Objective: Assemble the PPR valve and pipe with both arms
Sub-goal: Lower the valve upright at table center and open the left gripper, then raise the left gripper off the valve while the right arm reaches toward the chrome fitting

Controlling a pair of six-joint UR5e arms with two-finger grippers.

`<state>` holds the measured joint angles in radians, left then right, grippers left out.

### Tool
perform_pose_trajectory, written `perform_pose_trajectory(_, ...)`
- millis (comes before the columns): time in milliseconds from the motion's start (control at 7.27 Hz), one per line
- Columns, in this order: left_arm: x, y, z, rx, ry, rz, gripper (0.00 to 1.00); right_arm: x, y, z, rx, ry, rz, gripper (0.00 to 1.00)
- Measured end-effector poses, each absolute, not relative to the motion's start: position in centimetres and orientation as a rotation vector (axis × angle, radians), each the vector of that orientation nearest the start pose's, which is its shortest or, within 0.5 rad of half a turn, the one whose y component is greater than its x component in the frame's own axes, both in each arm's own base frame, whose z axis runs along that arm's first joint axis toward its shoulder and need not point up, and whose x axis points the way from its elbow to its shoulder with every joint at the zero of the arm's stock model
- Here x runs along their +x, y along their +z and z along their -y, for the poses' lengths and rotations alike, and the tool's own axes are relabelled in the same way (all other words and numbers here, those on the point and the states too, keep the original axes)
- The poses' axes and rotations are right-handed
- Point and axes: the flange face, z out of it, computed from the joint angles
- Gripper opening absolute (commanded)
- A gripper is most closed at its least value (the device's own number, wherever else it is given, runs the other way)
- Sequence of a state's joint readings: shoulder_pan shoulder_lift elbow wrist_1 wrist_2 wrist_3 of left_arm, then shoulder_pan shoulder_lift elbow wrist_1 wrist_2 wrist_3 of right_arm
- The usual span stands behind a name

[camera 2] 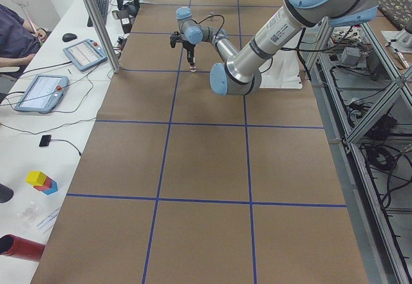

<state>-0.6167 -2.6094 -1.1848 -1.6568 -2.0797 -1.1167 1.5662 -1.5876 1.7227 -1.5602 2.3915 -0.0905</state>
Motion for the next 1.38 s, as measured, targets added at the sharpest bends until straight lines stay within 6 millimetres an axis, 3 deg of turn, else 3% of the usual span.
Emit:
perform_pose_trajectory(550, 61.1, 13.6, 53.8, -0.037, 0.03, -0.863, 0.99, 5.8, 58.6, 49.1, 0.175, -0.151, 0.812, 0.99)
perform_pose_trajectory(825, 60.0, 12.8, 53.7, -0.023, 0.029, -0.879, 0.99, 5.8, 58.9, 48.8, 0.165, -0.141, 0.815, 0.99)
perform_pose_trajectory(963, 58.1, 12.7, 53.3, -0.011, 0.023, -0.891, 0.99, 4.5, 57.6, 49.0, 0.155, -0.117, 0.821, 0.99)
perform_pose_trajectory(1238, 52.9, 15.0, 52.1, 0.009, 0.007, -0.899, 0.99, -2.9, 51.6, 50.2, 0.115, -0.082, 0.841, 0.99)
perform_pose_trajectory(1376, 50.8, 16.5, 51.5, 0.018, 0.0, -0.901, 0.99, -6.5, 50.0, 50.4, 0.093, -0.104, 0.849, 0.99)
